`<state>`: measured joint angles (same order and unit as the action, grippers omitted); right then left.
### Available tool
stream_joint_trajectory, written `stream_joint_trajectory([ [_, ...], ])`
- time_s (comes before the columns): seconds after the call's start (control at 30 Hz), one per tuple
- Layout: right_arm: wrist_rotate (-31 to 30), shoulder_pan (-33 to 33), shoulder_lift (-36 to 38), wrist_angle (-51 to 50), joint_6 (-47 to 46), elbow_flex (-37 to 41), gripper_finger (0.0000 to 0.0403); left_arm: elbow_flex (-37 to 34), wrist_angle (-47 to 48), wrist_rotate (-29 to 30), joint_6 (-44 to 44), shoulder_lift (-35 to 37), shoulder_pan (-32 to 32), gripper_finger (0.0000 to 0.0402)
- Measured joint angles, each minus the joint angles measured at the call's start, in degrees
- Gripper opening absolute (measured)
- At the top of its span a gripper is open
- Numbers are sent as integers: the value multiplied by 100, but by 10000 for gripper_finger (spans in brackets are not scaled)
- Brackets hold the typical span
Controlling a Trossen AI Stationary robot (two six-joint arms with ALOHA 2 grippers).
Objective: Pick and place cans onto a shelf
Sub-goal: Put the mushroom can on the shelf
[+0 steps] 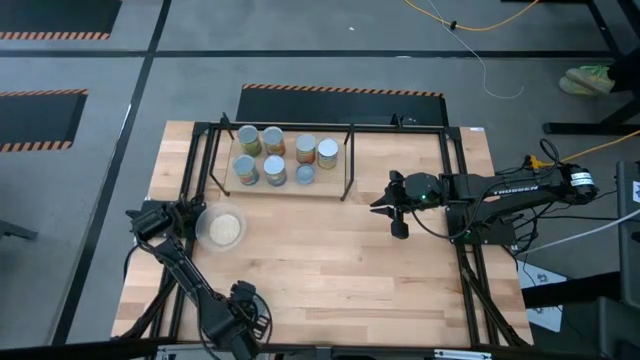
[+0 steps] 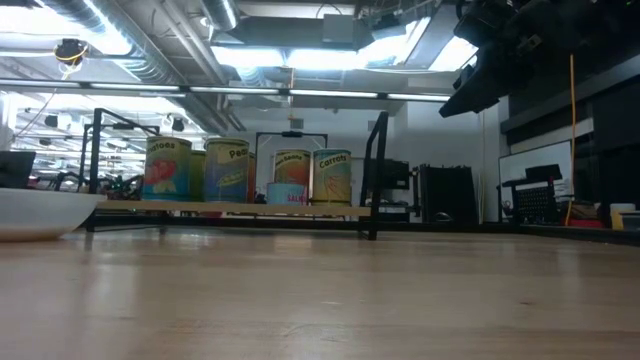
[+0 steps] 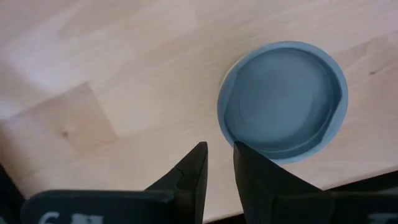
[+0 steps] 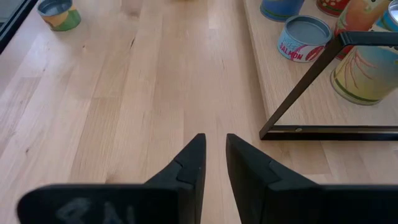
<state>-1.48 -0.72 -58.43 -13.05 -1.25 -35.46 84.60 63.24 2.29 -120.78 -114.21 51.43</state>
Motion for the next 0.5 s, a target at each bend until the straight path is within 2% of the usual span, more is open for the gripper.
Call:
stream_joint_trajectory([
  [0.5,0,1,0,0,-17,0,68,-4,10,-3,289,44,-283,71],
])
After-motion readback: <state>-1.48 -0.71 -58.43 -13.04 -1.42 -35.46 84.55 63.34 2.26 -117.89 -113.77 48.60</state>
